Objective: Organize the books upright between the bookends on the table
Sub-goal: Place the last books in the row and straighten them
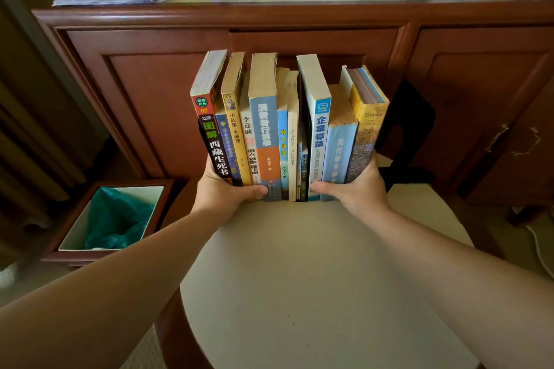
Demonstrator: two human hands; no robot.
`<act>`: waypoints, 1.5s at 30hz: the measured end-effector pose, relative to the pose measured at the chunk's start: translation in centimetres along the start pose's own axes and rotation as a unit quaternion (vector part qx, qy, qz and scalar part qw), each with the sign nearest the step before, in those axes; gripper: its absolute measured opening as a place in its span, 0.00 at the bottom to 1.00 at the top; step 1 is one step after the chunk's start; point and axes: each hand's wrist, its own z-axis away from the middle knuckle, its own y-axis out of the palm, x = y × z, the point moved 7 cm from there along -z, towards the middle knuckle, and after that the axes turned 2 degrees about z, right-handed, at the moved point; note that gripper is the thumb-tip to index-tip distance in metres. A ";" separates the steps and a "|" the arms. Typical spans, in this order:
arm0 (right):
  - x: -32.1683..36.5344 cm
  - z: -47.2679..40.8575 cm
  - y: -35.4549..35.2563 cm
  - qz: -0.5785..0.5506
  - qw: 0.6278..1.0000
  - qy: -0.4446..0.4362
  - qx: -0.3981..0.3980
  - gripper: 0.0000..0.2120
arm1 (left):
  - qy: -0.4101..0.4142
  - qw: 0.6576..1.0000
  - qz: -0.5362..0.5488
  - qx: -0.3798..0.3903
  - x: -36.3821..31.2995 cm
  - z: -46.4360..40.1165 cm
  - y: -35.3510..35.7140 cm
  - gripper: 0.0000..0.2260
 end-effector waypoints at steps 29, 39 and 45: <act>0.2 0.1 -0.2 0.006 1.000 0.000 -0.018 0.48 | 0.015 0.999 -0.041 0.000 0.8 -0.2 -0.2 0.42; 0.6 0.2 -1.3 0.055 0.996 0.044 0.046 0.51 | -0.031 0.996 -0.079 0.040 -0.1 0.1 -0.9 0.47; 2.9 0.1 -3.6 0.180 0.978 0.071 0.075 0.49 | -0.041 0.983 -0.169 0.053 -3.6 1.9 -1.4 0.46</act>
